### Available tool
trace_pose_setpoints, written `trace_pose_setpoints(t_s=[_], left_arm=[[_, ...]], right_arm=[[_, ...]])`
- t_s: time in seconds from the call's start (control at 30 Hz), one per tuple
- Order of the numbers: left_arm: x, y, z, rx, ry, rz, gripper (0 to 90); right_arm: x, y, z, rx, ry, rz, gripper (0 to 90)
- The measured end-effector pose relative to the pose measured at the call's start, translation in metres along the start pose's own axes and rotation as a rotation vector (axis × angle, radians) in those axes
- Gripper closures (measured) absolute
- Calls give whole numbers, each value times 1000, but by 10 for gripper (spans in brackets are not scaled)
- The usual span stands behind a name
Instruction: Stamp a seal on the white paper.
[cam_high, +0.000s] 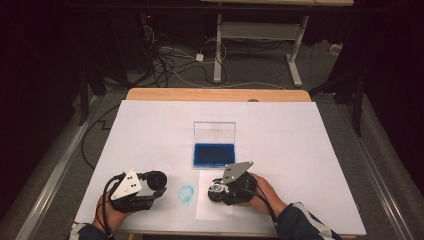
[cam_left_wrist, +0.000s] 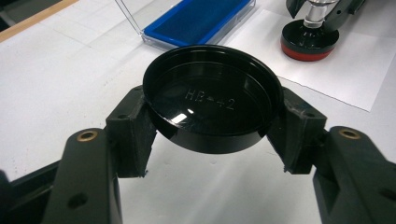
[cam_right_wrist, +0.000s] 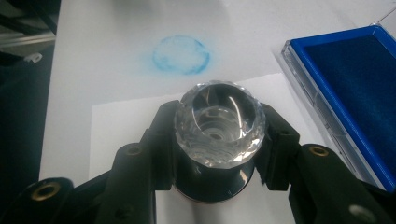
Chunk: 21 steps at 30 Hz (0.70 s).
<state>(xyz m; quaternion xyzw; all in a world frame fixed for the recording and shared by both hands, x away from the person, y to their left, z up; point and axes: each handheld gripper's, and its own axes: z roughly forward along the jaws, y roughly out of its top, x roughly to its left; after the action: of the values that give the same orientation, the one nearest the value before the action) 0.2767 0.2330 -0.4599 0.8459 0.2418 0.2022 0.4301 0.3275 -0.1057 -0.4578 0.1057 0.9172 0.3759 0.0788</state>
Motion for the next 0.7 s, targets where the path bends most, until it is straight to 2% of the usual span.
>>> trace_pose_setpoints(t_s=[0.07,0.33,0.53,0.7], left_arm=[[0,0,-1,-6,2,-3,364],[0,0,-1,-5,1,-3,363],[-1,1,1,-2,-1,0,363],[-1,0,1,-3,-3,-2,363]], right_arm=[[-3,-1,-2,-11,8,17,566],[0,12,-28,-116,-24,-8,566],[-1,12,-33,-113,-43,-18,566],[0,16,-42,-137,-57,-22,566]])
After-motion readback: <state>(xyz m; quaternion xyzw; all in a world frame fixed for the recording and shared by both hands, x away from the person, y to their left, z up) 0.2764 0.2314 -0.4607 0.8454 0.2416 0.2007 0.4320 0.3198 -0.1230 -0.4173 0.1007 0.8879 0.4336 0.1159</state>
